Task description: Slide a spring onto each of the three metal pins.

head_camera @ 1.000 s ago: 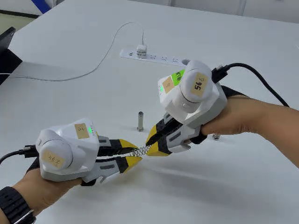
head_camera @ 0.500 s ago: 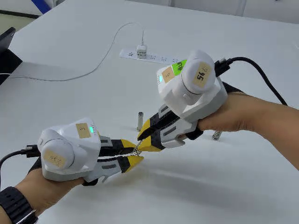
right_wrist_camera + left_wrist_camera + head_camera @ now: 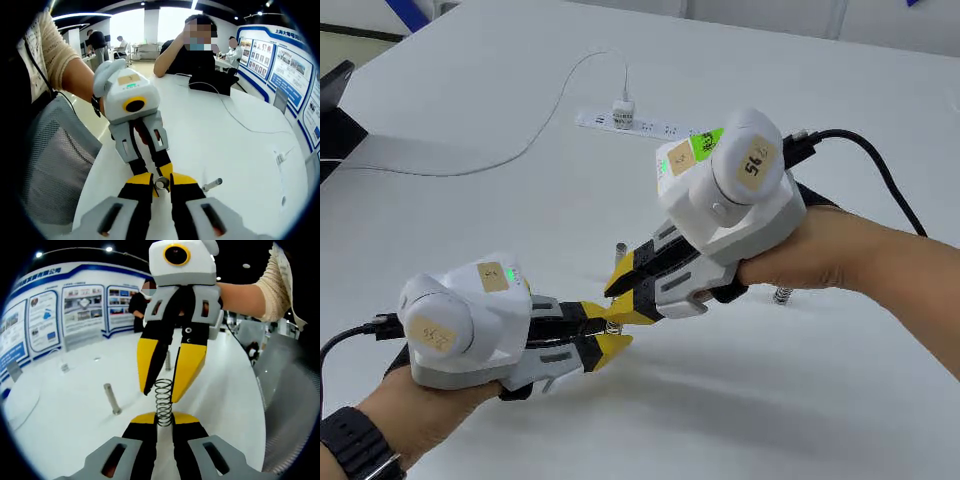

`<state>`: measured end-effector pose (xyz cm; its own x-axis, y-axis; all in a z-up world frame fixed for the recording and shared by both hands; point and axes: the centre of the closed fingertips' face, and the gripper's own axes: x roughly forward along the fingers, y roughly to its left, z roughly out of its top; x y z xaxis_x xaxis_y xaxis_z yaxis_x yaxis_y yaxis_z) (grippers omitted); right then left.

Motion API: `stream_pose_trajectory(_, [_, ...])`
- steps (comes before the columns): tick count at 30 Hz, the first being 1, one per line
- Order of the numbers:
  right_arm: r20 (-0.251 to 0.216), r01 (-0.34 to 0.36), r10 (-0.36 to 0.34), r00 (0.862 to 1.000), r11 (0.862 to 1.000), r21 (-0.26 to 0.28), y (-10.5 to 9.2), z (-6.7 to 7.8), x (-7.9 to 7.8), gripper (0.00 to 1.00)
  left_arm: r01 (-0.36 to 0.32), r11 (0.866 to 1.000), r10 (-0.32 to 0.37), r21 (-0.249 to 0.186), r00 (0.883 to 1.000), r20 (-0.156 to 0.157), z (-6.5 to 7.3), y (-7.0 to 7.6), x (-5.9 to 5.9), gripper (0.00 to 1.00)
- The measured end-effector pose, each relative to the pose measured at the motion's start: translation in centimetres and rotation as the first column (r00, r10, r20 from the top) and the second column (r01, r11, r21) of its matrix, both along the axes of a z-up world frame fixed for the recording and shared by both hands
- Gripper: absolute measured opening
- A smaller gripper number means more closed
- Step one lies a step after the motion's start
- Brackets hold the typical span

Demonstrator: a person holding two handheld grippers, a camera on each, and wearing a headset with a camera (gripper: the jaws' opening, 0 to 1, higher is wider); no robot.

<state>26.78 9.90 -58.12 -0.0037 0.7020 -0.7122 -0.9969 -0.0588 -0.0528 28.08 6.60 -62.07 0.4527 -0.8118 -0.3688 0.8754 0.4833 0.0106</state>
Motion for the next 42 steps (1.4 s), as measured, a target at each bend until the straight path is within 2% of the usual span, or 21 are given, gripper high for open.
stream_pose_trajectory(16, [0.006,0.036,-0.036,0.999,0.999,0.01,-0.5,-0.1,0.5,0.13,-0.015,1.0,0.015,-0.018,1.0,0.0,0.3,0.1,0.3,0.1])
stream_pose_trajectory(22, [-0.006,0.041,-0.041,0.999,0.999,0.03,-0.1,0.3,0.5,0.12,-0.018,1.0,0.018,-0.023,1.0,0.011,0.6,0.1,0.4,0.11])
stream_pose_trajectory(32, [-0.008,0.049,-0.049,0.999,0.999,0.023,-0.1,0.3,0.5,0.12,-0.021,1.0,0.021,-0.004,0.999,0.032,0.6,0.1,0.6,0.11])
stream_pose_trajectory(42, [0.0,0.069,-0.069,0.998,0.997,0.026,-0.4,0.4,0.9,0.12,-0.059,0.998,0.059,-0.003,0.998,0.034,0.5,1.0,1.2,0.2])
